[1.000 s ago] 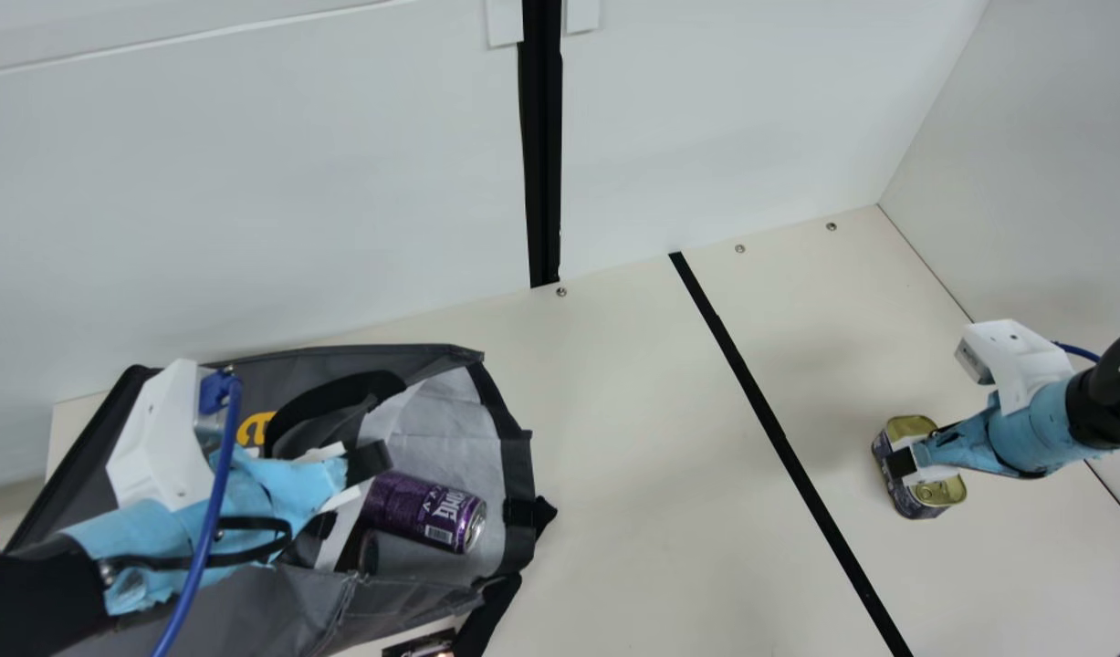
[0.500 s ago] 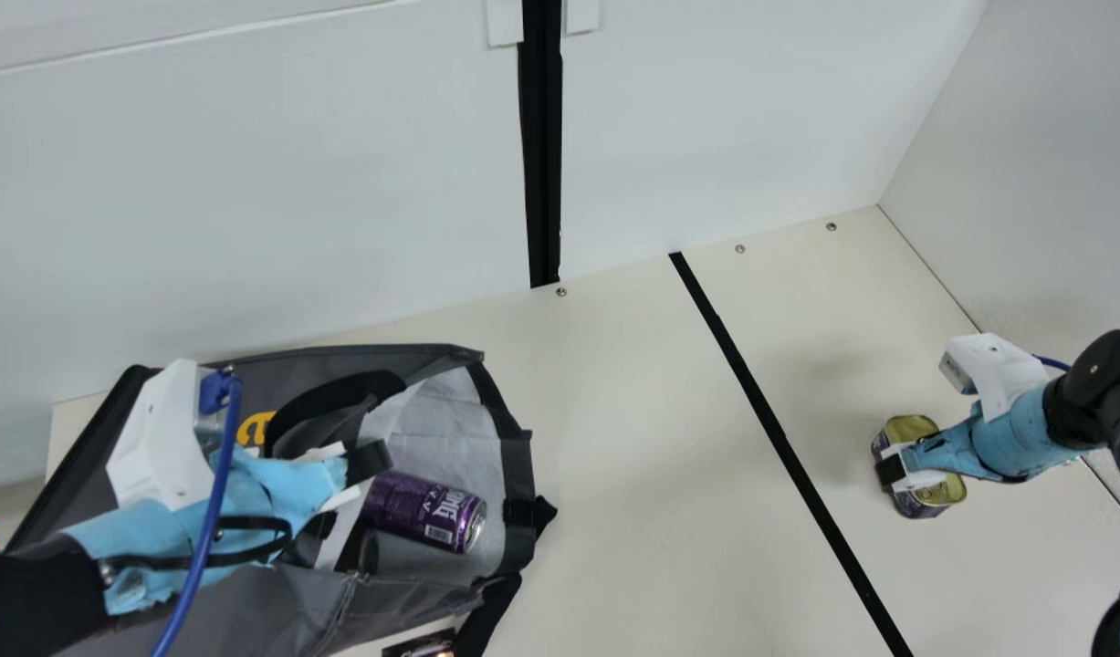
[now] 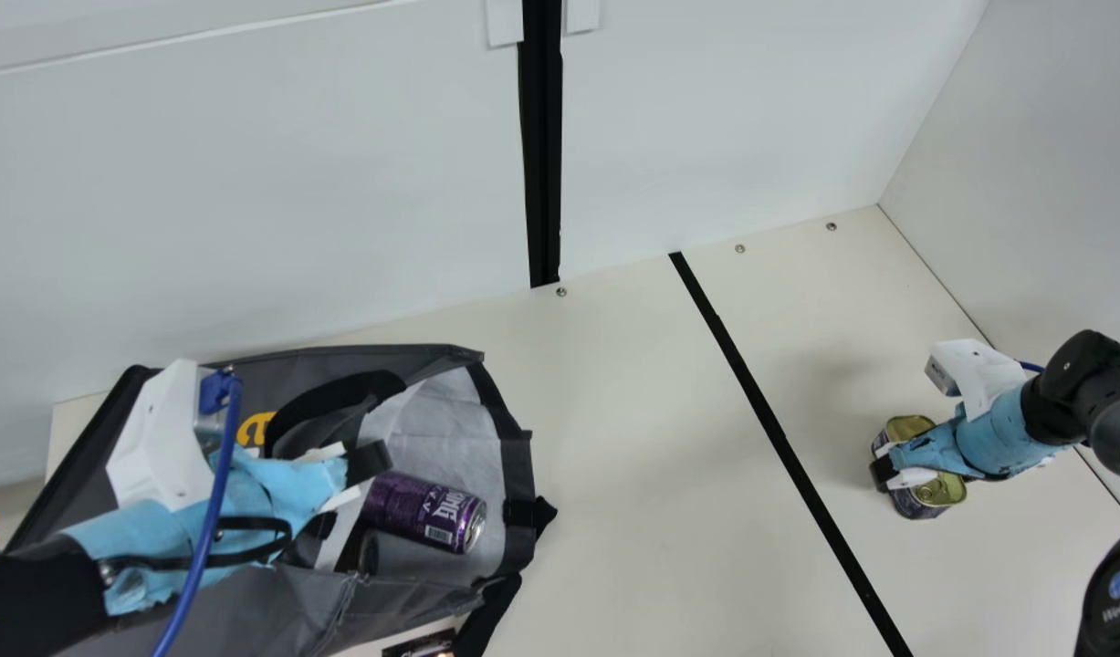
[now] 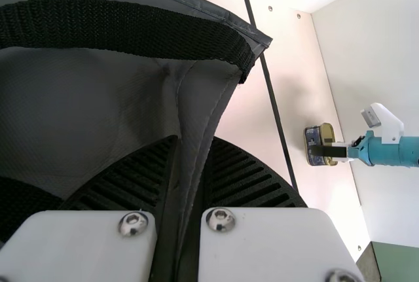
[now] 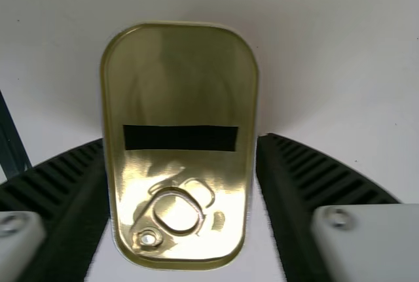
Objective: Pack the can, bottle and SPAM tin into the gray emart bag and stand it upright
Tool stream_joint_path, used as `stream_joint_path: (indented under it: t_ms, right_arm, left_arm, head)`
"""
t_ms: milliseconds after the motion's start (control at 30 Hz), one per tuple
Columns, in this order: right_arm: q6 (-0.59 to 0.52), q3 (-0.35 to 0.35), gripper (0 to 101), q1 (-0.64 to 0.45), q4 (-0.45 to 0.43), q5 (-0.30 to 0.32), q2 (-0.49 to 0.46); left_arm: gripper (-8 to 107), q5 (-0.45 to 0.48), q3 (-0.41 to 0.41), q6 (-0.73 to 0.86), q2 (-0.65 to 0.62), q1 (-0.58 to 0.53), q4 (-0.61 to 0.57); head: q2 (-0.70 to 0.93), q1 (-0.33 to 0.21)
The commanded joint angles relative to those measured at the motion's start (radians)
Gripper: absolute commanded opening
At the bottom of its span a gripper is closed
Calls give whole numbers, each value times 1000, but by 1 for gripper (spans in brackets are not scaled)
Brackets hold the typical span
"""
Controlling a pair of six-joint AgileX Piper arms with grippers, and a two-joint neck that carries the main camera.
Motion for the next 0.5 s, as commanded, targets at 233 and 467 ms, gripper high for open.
stream_joint_path:
  t_ms: [233, 467]
  right_arm:
    - [-3, 2, 0, 8, 4, -4, -10]
    - [-25, 14, 0, 23, 21, 6, -55]
  left_arm:
    - [-8, 0, 0, 0, 0, 0, 0]
    - [-8, 0, 0, 0, 0, 0, 0]
  head:
    - [-1, -23]
    - [-1, -23]
